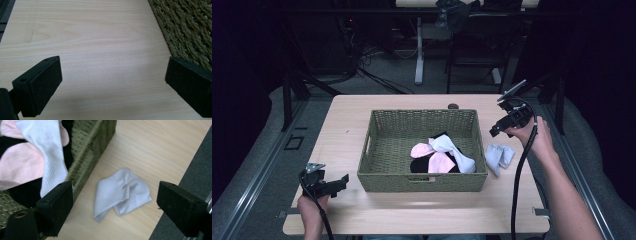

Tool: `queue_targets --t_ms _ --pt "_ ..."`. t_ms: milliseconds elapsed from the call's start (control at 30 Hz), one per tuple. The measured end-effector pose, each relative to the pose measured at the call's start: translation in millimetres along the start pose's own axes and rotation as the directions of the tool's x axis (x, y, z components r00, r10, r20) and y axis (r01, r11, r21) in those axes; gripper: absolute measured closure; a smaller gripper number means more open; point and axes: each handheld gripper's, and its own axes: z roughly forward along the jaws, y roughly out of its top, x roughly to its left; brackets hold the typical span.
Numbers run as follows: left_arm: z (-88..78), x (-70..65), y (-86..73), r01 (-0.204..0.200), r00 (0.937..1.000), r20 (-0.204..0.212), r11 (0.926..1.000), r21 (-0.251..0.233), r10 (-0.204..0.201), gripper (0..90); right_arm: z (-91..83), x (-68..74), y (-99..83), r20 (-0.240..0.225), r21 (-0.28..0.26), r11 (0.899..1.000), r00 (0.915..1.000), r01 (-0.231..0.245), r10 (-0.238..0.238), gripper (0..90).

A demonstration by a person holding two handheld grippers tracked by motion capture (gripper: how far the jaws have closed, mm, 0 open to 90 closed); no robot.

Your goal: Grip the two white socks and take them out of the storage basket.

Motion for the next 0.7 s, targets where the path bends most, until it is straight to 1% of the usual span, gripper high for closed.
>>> queue_targets --t_ms 33,133,167,200,233,267,300,333,367,400,433,467,533,567,633,667,700 --pt "0.0 0.0 0.0 0.000 1.0000 0.000 1.0000 0.000 0.000 1.1 -3.5 2.5 2.5 -0.008 0.001 1.000 0.9999 0.014 -0.014 10.0" --pt "1.5 0.0 -0.6 -0.001 1.0000 0.004 1.0000 0.008 0.001 1.1 -9.1 8.7 6.8 -0.008 -0.015 1.000 0.9996 0.026 -0.026 7.8" --pt "1.3 0.3 -0.7 -0.002 1.0000 0.004 1.0000 0.008 0.002 1.0 -13.0 15.2 10.8 -0.012 -0.028 0.999 0.9988 0.046 -0.047 4.5" --pt "-0.6 1.6 -1.4 0.006 1.0000 0.000 1.0000 0.003 -0.006 1.0 -14.3 18.5 13.2 -0.016 -0.021 0.998 0.9981 0.058 -0.059 4.0" --pt "-0.6 1.6 -1.4 0.006 1.0000 0.000 1.0000 0.003 -0.006 1.0 -14.3 18.5 13.2 -0.016 -0.021 0.998 0.9981 0.058 -0.059 4.0" --pt "-2.7 2.6 -1.6 0.009 1.0000 0.001 0.9999 0.006 -0.009 1.0 -14.9 22.2 15.0 -0.015 -0.025 0.997 0.9977 0.066 -0.067 3.8" --pt "-3.5 3.2 -2.5 0.025 0.9997 -0.001 0.9997 -0.007 -0.025 1.0 -14.9 30.8 19.2 -0.023 -0.025 0.996 0.9959 0.087 -0.088 1.9" --pt "-3.5 3.4 -2.2 0.027 0.9996 0.001 0.9996 0.000 -0.027 1.0 -15.0 33.3 21.0 -0.024 -0.016 0.995 0.9945 0.101 -0.102 1.7" --pt "-3.5 3.4 -2.2 0.027 0.9996 0.001 0.9996 0.000 -0.027 1.0 -15.0 33.3 21.0 -0.024 -0.016 0.995 0.9945 0.101 -0.102 1.7" --pt "-2.1 2.2 -1.1 0.023 0.9997 0.000 0.9997 0.000 -0.023 1.1 -13.5 41.8 25.5 -0.030 -0.022 0.993 0.9924 0.119 -0.120 0.1" --pt "-2.1 2.2 -1.1 0.023 0.9997 0.000 0.9997 0.000 -0.023 1.0 -13.5 41.8 25.5 -0.030 -0.022 0.993 0.9924 0.119 -0.120 0.1" --pt "-0.8 1.2 -0.4 0.018 0.9998 0.001 0.9998 -0.006 -0.018 1.0 -13.4 45.3 27.5 -0.030 -0.020 0.991 0.9907 0.132 -0.132 0.0" --pt "0.2 -0.4 1.2 0.002 1.0000 -0.001 1.0000 0.006 -0.002 1.0 -12.7 52.1 31.0 -0.040 -0.027 0.989 0.9885 0.145 -0.146 0.0" --pt "1.2 -1.6 1.3 0.005 1.0000 -0.001 1.0000 -0.003 -0.005 1.0 -11.6 55.3 32.6 -0.045 -0.032 0.989 0.9881 0.146 -0.147 0.0" --pt "0.9 -1.4 1.0 0.003 1.0000 0.001 1.0000 -0.002 -0.003 1.0 -9.2 61.4 36.0 -0.046 -0.038 0.988 0.9869 0.153 -0.154 0.0" --pt "0.5 -0.5 0.4 0.006 1.0000 0.004 1.0000 -0.004 -0.006 1.0 -7.3 64.7 37.1 -0.056 -0.051 0.988 0.9872 0.147 -0.150 0.0" --pt "-0.6 0.2 0.3 0.008 1.0000 0.005 1.0000 -0.004 -0.008 1.0 -5.9 68.1 39.7 -0.059 -0.042 0.986 0.9851 0.160 -0.162 0.0"
